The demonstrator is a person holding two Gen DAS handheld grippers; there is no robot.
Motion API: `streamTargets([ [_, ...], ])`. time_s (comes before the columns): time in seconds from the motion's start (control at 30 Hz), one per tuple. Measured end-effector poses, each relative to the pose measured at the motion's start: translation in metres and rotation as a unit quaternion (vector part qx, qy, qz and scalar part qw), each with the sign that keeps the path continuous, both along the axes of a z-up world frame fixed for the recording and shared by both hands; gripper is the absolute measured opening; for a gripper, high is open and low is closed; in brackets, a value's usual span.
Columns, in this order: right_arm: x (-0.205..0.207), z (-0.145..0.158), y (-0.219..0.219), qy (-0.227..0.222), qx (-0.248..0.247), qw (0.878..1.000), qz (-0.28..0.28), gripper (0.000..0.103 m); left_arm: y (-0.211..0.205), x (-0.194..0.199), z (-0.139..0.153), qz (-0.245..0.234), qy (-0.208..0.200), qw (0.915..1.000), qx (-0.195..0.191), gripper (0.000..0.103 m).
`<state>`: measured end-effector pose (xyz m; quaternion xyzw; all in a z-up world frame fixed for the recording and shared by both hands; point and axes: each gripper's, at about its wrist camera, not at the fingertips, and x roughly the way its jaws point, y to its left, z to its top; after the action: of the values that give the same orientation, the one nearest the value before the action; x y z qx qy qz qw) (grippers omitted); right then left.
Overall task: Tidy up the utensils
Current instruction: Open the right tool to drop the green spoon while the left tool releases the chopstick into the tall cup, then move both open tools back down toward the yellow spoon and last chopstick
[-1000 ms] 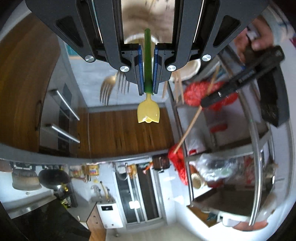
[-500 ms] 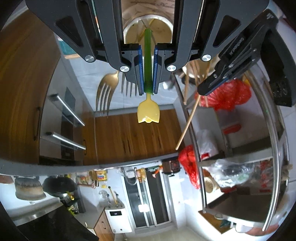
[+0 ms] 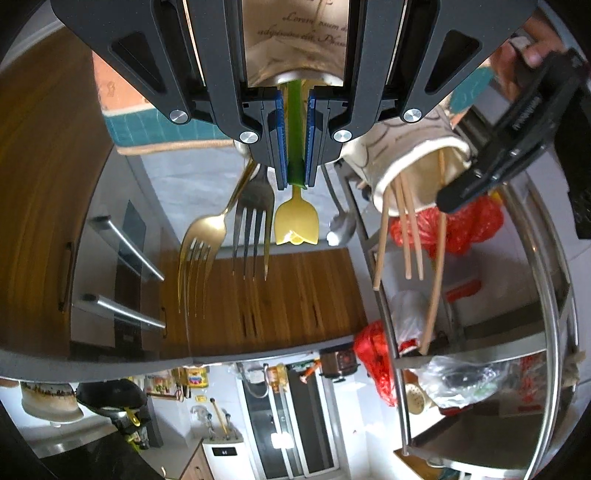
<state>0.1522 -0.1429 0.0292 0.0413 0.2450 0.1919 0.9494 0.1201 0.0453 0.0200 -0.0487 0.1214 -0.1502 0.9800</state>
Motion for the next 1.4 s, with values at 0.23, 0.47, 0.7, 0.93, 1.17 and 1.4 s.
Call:
streamTargets([
  [0.23, -0.009, 0.003, -0.004, 0.002, 0.007, 1.0, 0.003, 0.037, -0.004, -0.006, 0.005, 0.007, 0.002, 0.9997, 0.023, 0.005],
  [0.47, -0.034, 0.016, -0.021, -0.016, 0.025, 1.0, -0.007, 0.066, -0.001, -0.018, 0.013, 0.019, 0.014, 0.9994, 0.025, 0.042],
  [0.7, -0.065, 0.008, -0.041, -0.015, 0.011, 1.0, -0.014, 0.096, 0.009, -0.05, 0.011, 0.039, 0.043, 0.9977, 0.035, 0.082],
  [0.93, -0.097, -0.009, -0.047, 0.001, -0.027, 0.999, -0.021, 0.098, 0.02, -0.082, 0.004, 0.037, 0.08, 0.9952, 0.044, 0.095],
  [1.17, -0.113, -0.022, -0.046, 0.027, -0.049, 0.998, -0.014, 0.098, 0.025, -0.1, -0.001, 0.043, 0.101, 0.9926, 0.052, 0.097],
  [1.4, -0.111, -0.038, -0.042, 0.063, -0.063, 0.996, -0.016, 0.098, 0.016, -0.105, -0.002, 0.041, 0.104, 0.9908, 0.075, 0.097],
])
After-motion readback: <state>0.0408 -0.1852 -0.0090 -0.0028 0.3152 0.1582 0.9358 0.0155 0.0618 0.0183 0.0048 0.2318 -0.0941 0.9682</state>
